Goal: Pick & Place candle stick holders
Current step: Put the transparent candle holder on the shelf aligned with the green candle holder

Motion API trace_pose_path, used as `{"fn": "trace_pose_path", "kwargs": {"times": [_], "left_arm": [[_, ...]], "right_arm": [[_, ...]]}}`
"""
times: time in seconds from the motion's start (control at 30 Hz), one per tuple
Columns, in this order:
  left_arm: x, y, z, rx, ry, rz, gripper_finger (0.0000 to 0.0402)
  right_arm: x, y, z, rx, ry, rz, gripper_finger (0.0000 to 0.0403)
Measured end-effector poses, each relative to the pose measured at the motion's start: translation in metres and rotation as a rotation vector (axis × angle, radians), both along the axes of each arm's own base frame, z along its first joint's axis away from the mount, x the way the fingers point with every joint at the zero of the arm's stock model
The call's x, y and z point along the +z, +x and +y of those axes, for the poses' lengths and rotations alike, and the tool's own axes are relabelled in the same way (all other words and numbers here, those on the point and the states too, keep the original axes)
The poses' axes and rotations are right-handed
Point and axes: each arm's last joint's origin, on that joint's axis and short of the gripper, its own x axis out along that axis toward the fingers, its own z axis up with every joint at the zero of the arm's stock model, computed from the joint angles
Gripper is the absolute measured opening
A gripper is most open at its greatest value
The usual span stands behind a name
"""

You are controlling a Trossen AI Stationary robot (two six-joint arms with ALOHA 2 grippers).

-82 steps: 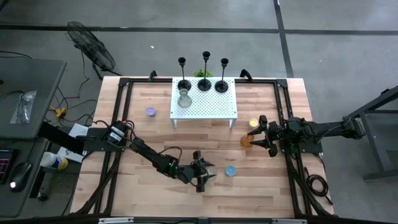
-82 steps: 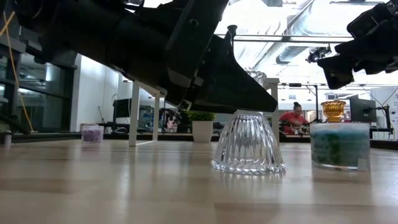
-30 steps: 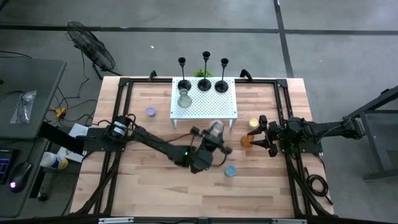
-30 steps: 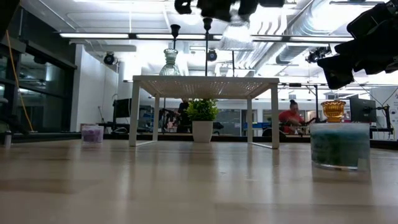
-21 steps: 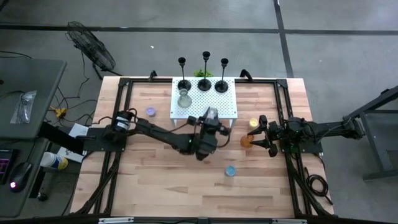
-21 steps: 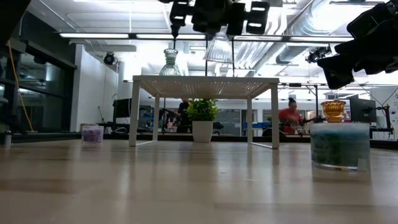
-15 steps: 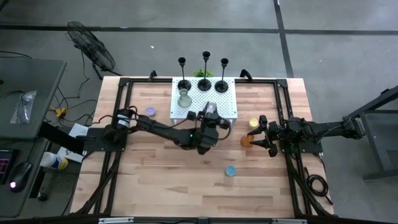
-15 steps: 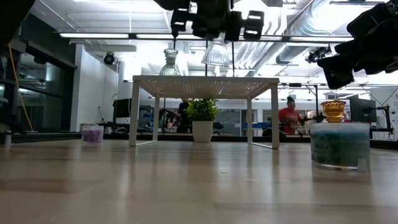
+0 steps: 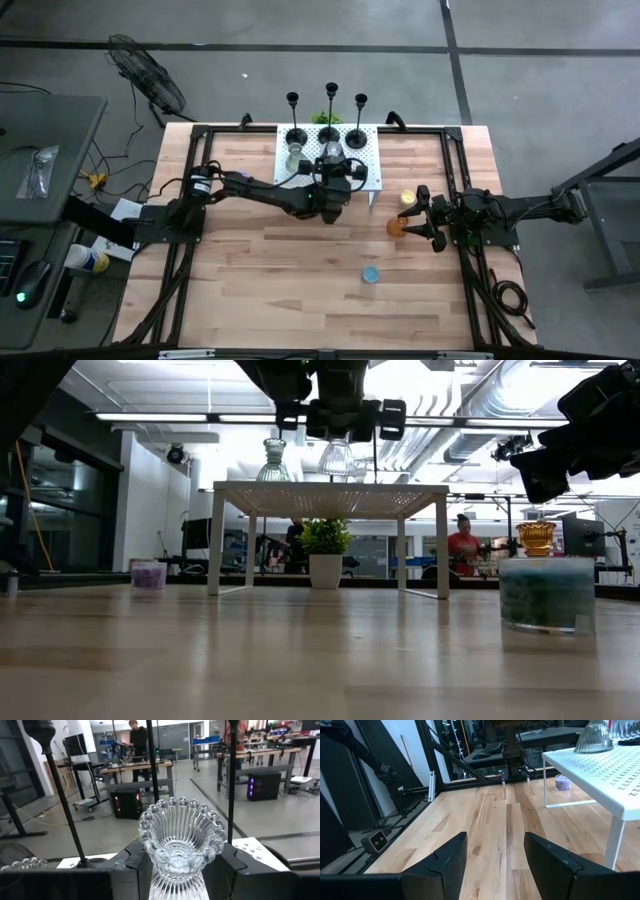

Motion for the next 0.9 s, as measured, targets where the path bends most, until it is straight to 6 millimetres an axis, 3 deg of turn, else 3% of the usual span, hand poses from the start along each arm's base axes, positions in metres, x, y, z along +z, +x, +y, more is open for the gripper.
{"fn": "trace_pose_path", "kwargs": {"times": [0.3, 0.63, 0.9], "left_arm": [[0.0, 0.0, -0.001, -0.004, 0.0, 0.007, 0.0126], [-0.016, -0.007, -0.015, -0.036, 0.003, 0.045, 0.0126], [-0.02, -0.011, -0.006, -0.015, 0.002, 0.04, 0.0126]], "right_arm": [[0.0, 0.0, 0.0, 0.0, 0.0, 0.0, 0.0191], [0.0, 0.0, 0.0, 0.0, 0.0, 0.0, 0.0191], [0.0, 0.0, 0.0, 0.0, 0.0, 0.0, 0.0191]]}}
